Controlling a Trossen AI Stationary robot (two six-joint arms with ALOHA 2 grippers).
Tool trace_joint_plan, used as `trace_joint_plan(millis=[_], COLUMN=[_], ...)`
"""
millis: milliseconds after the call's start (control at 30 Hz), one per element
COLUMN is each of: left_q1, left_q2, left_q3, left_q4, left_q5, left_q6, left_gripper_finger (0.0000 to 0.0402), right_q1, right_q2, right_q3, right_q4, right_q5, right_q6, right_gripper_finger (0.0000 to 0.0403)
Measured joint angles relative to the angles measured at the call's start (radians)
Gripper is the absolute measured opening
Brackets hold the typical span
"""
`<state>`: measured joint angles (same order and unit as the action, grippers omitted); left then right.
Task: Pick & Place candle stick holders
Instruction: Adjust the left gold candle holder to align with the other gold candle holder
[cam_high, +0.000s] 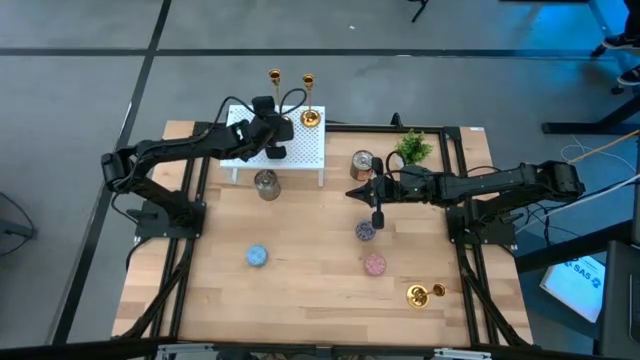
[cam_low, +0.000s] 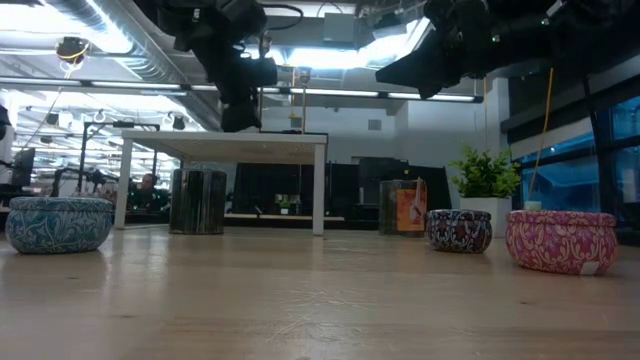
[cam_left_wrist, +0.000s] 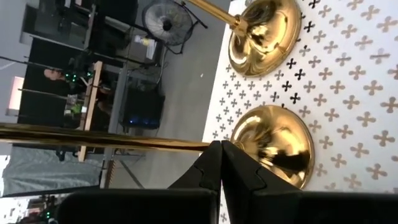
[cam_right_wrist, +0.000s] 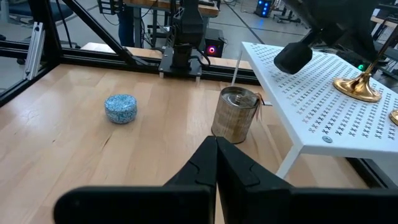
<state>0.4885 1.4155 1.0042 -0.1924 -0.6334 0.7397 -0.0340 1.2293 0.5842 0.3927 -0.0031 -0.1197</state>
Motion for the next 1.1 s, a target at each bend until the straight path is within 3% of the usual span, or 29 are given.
trace_joint_plan(millis=[833,1100], left_q1=[0.036,-0.072], left_q2=[0.000,-0.067], left_q3=[0.000,0.000], left_q4=[0.037,-0.025], left_q5=[0.033,-0.032], left_q6=[-0.003,-0.062], left_gripper_finger=[0.0001,0.0001], right_q1=[0.000,0.000], right_q2=[0.000,0.000], right_q3=[0.000,0.000], right_q4=[0.000,0.001], right_q5=[0.001,0.002], right_q6=[0.000,0.000], right_gripper_finger=[0.0004,0.0004])
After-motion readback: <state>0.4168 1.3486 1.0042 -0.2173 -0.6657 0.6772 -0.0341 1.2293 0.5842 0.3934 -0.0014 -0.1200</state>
